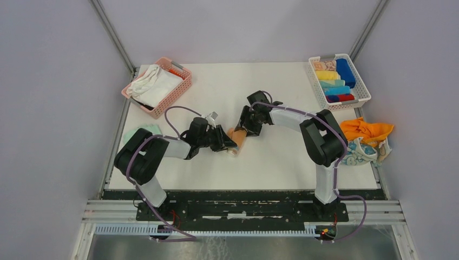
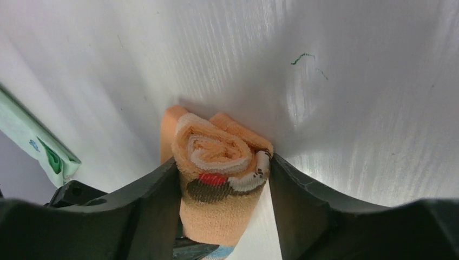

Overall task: Roll the towels
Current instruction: Roll the towel at the center of the board.

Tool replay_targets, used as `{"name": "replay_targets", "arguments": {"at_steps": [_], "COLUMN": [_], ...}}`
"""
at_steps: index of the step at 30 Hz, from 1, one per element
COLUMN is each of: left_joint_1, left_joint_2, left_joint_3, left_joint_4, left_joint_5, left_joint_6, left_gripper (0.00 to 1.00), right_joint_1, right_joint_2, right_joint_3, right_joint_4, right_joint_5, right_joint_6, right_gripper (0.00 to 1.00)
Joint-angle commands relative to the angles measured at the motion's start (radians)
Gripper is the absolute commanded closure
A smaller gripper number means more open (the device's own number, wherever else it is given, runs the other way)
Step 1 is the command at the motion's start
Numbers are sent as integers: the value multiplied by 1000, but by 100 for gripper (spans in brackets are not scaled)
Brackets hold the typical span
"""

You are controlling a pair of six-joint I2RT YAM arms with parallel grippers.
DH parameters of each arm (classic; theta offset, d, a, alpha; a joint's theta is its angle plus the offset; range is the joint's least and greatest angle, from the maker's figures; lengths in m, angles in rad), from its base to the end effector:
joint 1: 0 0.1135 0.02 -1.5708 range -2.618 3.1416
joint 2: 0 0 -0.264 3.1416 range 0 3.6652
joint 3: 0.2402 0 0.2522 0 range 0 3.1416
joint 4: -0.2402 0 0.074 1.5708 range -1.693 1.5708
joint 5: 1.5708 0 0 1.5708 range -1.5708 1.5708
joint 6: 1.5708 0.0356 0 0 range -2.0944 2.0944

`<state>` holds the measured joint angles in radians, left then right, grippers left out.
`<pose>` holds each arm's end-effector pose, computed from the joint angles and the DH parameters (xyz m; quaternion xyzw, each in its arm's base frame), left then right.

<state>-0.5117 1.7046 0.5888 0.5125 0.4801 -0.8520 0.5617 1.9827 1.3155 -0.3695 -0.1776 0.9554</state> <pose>0.2567 -0.1630 0.1216 -0.0366 0.8662 -0.4481 0.2181 0.3443 0.2241 0.1571 0.1650 0.9468 0.2429 0.1319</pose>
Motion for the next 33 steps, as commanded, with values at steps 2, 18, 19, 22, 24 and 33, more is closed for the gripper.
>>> {"name": "replay_targets", "arguments": {"at_steps": [2,18,19,22,24,33], "left_joint_1": [-4,-378,-433,-548,-608,-697], "left_joint_2": [34,-285,-279,-227,-185,37], "left_joint_3": [10,244,264,310,336,402], "left_joint_4": [-168,-640,-651,-665,-656,-546], "left_joint_5": [-17,-807,-869,-1039,-1147,-1356], "left_joint_6": [-2,333,366,460,530,745], "left_gripper": [63,24,22,21,21,22], "right_joint_1": [15,39,39,39,40,37], "right_joint_2": [21,38,40,40,40,43], "right_joint_3": [55,88,91,95,97,97], "right_joint_4": [-101,-229,-231,-235,-236,-238], "right_joint_5": [118,217,214,204,199,170], "right_joint_6": [7,5,5,2,0,-18], "right_gripper": [45,96,96,96,96,96]}}
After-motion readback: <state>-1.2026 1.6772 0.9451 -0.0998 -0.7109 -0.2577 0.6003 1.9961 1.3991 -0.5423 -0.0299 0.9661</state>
